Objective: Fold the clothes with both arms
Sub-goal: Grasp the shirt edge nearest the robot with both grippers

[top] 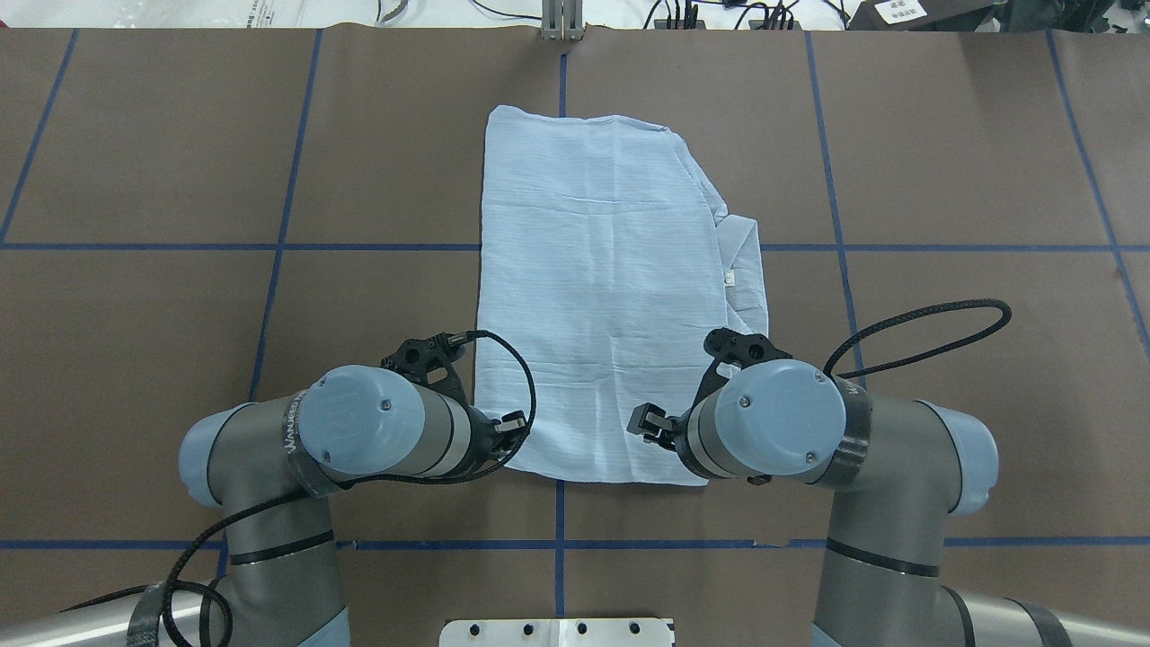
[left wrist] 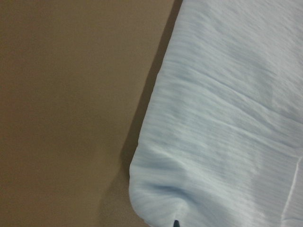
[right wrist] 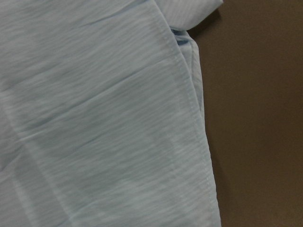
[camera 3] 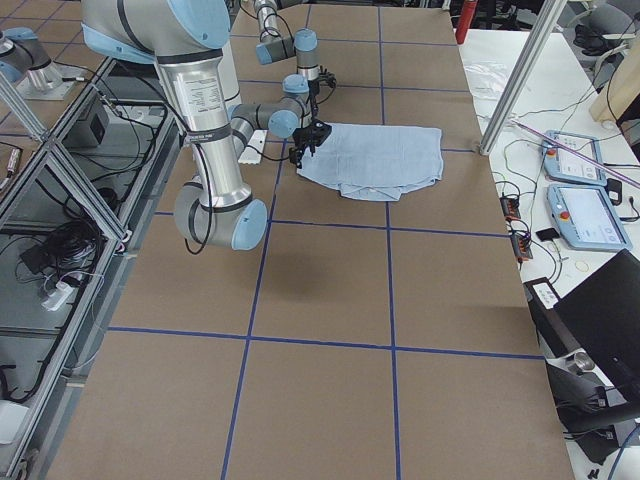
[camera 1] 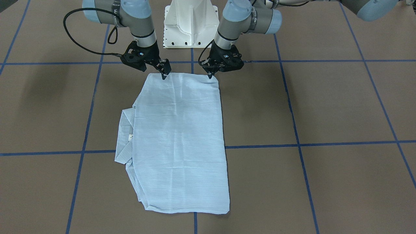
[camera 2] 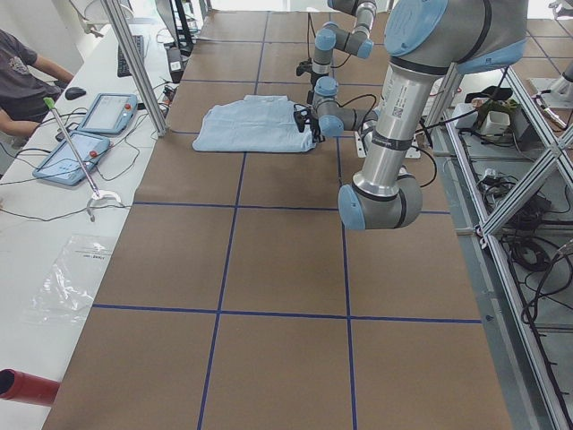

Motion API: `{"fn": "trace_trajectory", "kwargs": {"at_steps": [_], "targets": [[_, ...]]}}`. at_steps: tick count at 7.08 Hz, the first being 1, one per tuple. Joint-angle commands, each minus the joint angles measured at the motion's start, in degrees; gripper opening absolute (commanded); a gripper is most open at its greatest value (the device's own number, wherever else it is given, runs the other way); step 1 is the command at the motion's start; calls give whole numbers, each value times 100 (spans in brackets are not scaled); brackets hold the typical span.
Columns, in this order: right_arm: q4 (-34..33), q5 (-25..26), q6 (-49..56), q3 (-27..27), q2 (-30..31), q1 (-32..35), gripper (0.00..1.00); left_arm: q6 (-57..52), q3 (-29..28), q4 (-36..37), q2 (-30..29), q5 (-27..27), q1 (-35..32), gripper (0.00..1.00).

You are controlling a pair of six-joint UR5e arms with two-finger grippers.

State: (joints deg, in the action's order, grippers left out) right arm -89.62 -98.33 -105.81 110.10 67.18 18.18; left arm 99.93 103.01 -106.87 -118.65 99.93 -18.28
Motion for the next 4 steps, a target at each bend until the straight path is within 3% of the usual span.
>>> {"fn": "trace_trajectory", "kwargs": {"at_steps": [1, 4], "targets": [[-2, -2, -124, -208, -12, -104, 100, 0, 0, 0, 8, 0, 0, 0], [-2, -2, -159, -226, 32, -262, 100, 0, 0, 0, 8, 0, 0, 0]]}}
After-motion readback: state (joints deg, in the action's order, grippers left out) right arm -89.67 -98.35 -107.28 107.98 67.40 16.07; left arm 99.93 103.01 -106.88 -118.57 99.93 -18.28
